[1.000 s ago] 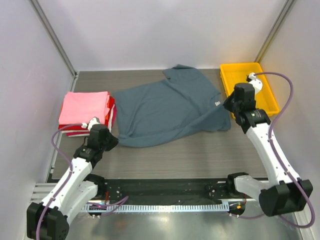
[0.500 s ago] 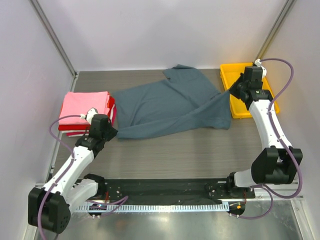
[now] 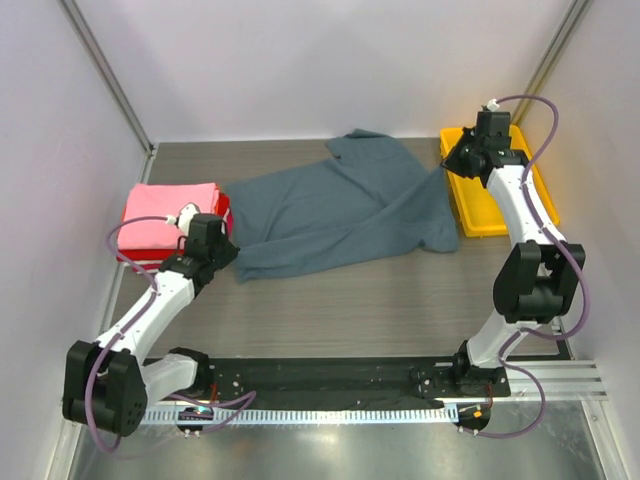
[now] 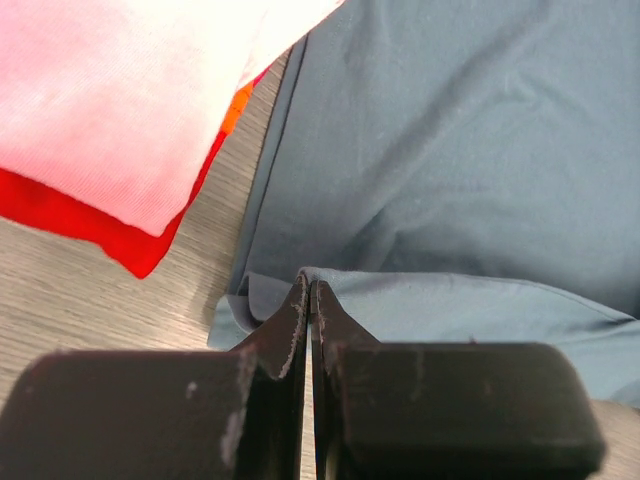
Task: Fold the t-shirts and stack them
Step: Fold the tshirt
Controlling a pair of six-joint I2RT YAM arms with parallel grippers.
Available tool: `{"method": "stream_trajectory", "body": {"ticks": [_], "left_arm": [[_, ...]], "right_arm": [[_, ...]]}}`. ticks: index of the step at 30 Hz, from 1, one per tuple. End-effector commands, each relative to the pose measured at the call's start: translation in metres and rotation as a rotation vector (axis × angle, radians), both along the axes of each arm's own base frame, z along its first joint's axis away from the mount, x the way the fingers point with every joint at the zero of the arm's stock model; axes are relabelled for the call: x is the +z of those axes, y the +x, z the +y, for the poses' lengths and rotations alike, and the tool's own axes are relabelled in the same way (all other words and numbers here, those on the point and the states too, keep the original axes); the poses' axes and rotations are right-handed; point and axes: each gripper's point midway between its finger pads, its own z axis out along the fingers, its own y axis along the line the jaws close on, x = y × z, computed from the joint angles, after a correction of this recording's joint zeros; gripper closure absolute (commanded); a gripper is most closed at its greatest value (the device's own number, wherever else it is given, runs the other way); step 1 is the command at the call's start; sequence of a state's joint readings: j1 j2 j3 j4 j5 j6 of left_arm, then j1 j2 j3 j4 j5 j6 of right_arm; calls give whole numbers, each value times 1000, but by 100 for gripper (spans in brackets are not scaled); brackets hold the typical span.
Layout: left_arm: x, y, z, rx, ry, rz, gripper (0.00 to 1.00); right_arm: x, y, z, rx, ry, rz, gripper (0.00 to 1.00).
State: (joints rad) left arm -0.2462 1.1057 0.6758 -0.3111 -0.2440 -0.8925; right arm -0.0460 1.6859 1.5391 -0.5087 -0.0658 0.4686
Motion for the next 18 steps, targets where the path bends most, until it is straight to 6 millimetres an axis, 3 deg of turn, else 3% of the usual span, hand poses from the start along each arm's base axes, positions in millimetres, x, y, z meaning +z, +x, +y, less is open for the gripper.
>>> {"method": "stream_trajectory", "body": {"ticks": [1, 10, 18], "left_arm": [[22, 21, 2, 40, -8, -81, 100], [17, 28, 2, 44, -5, -68, 100], [5, 13, 5, 50, -16, -48, 100]], "right_arm": [[26, 17, 9, 61, 18, -71, 99], [18, 41, 19, 120, 53, -57, 99], [10, 52, 32, 177, 70, -39, 99]]}}
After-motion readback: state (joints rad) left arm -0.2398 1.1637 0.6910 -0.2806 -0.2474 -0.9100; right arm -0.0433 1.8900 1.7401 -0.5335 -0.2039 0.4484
